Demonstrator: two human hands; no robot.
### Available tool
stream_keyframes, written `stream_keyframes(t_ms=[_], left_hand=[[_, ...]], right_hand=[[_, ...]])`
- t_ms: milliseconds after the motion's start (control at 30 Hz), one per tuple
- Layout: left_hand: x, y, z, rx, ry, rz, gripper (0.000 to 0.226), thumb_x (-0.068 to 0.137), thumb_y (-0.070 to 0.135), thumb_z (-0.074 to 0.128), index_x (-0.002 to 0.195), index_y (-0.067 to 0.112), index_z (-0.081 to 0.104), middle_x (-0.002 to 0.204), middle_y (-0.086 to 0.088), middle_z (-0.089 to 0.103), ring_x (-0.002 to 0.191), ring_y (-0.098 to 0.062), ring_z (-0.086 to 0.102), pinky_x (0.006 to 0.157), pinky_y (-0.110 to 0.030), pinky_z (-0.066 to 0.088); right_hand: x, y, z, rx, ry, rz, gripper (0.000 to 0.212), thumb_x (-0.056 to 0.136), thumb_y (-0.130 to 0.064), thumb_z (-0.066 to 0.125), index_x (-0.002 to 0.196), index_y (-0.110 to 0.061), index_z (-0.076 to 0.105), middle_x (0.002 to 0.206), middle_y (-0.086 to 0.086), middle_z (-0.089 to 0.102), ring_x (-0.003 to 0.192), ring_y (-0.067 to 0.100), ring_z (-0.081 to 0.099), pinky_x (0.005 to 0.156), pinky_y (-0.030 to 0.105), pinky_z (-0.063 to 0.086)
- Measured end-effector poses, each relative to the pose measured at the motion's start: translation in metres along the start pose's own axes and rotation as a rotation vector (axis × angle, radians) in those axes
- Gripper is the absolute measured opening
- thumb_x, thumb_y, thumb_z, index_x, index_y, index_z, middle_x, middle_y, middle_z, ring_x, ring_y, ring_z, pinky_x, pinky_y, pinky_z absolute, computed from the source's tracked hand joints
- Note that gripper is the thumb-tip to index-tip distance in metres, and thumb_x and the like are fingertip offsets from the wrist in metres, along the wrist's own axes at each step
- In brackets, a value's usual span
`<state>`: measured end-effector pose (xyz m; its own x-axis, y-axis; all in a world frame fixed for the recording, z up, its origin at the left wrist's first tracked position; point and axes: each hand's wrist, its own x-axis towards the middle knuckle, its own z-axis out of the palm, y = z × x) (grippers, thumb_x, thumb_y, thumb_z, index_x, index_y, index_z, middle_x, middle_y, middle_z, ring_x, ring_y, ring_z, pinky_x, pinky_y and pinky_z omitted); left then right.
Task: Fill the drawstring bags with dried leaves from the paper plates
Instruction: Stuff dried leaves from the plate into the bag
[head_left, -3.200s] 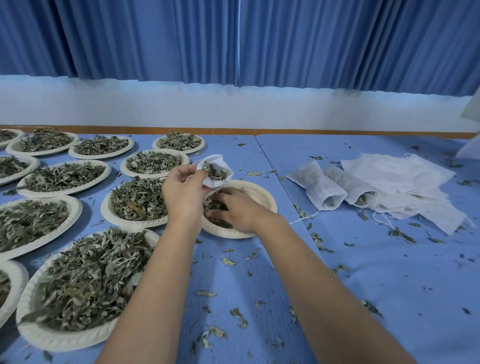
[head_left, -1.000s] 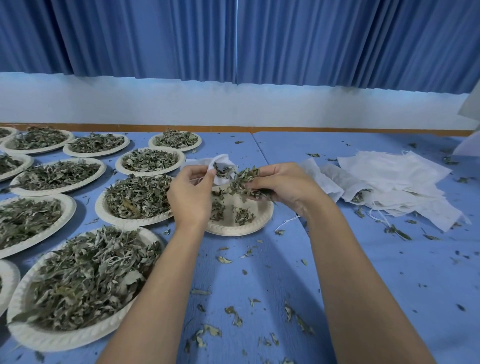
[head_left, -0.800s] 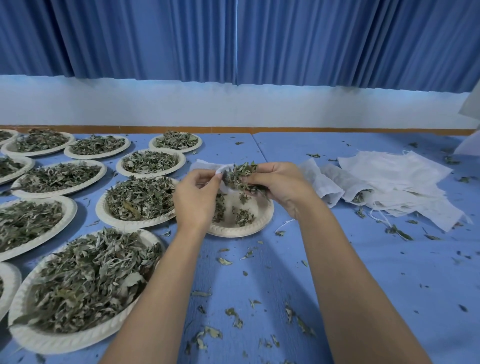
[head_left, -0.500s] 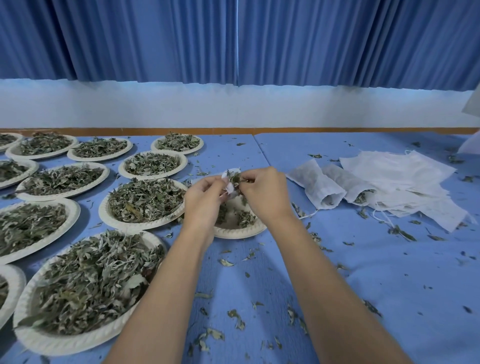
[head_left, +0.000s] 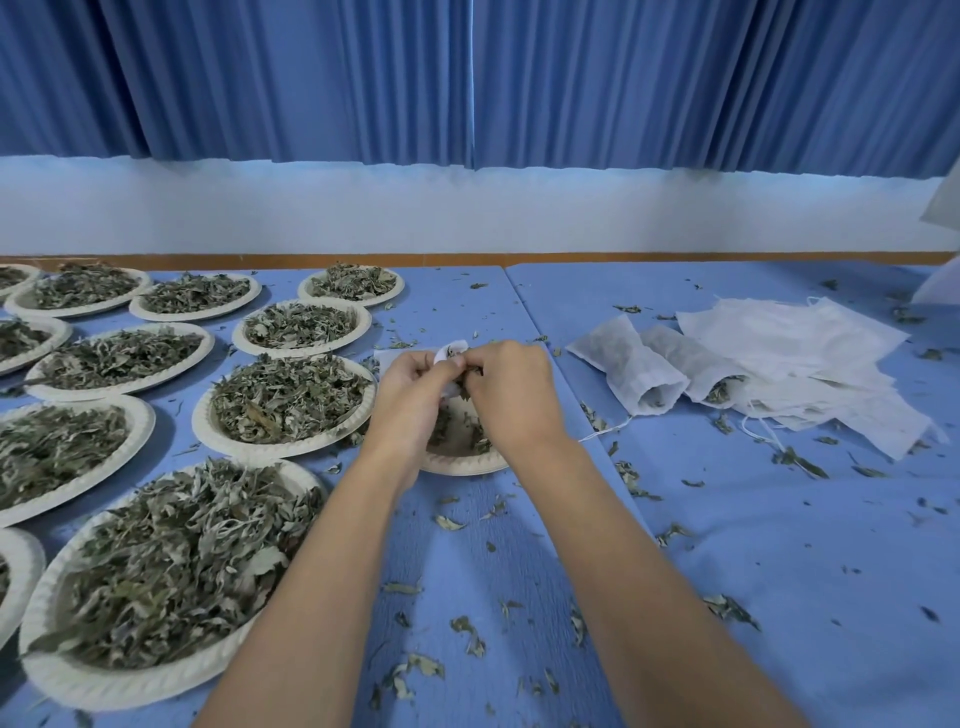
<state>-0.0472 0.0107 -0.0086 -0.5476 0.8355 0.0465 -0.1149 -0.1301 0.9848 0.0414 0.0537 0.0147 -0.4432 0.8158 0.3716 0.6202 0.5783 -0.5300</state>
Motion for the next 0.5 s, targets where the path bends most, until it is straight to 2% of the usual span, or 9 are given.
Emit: stream_keyframes(t_ms=[100,167,300,367,433,500], left_hand=[[0.002,0.0,-0.003,-0.043,-0.035,0.036,0.016,0.09,0.012,0.061,0.078,0.015,0.051,0.066,-0.001,0.056,0.072,-0.018,0.054,0.077,-0.032,0.04],[0.003,-0.001,-0.004,-0.033,-0.03,0.061,0.016,0.089,0.007,0.06,0.078,0.015,0.051,0.063,0.002,0.055,0.063,-0.011,0.054,0.069,-0.025,0.041],[0.002,-0.005,-0.004,0.149,0.03,0.135,0.019,0.089,0.005,0.057,0.077,0.015,0.047,0.075,-0.01,0.049,0.064,-0.014,0.046,0.052,-0.017,0.037],[0.002,-0.005,-0.002,0.236,0.059,0.21,0.022,0.088,0.001,0.053,0.074,0.015,0.043,0.068,-0.004,0.049,0.051,-0.005,0.042,0.045,-0.014,0.032],[0.001,-0.005,0.0,0.276,0.061,0.261,0.026,0.087,-0.005,0.049,0.072,0.014,0.039,0.052,0.011,0.044,0.038,0.001,0.038,0.04,-0.011,0.028],[0.0,-0.005,0.0,0.326,0.058,0.297,0.029,0.087,-0.006,0.046,0.071,0.015,0.035,0.046,0.011,0.04,0.039,-0.001,0.036,0.042,-0.015,0.028]], right_hand=[[0.001,-0.002,-0.004,0.044,0.001,0.013,0.027,0.088,-0.005,0.053,0.094,-0.018,0.075,0.073,0.01,0.064,0.066,0.024,0.051,0.058,0.031,0.046],[0.003,-0.003,-0.009,0.086,-0.014,0.023,0.027,0.086,-0.003,0.054,0.09,-0.017,0.076,0.075,0.01,0.066,0.068,0.026,0.054,0.058,0.032,0.048],[0.004,-0.006,-0.014,0.051,-0.105,0.013,0.026,0.084,0.0,0.054,0.089,-0.015,0.075,0.088,0.012,0.07,0.073,0.027,0.058,0.063,0.036,0.053],[0.002,-0.007,-0.016,0.079,-0.154,-0.001,0.028,0.084,0.002,0.052,0.091,-0.011,0.075,0.094,0.013,0.071,0.074,0.028,0.059,0.066,0.038,0.053],[0.0,-0.008,-0.019,0.142,-0.206,-0.004,0.029,0.084,0.002,0.051,0.099,-0.011,0.074,0.1,0.013,0.071,0.085,0.027,0.062,0.073,0.037,0.052],[-0.002,-0.008,-0.022,0.212,-0.253,0.011,0.031,0.085,-0.001,0.05,0.104,-0.013,0.072,0.106,0.008,0.071,0.097,0.022,0.062,0.077,0.027,0.049]])
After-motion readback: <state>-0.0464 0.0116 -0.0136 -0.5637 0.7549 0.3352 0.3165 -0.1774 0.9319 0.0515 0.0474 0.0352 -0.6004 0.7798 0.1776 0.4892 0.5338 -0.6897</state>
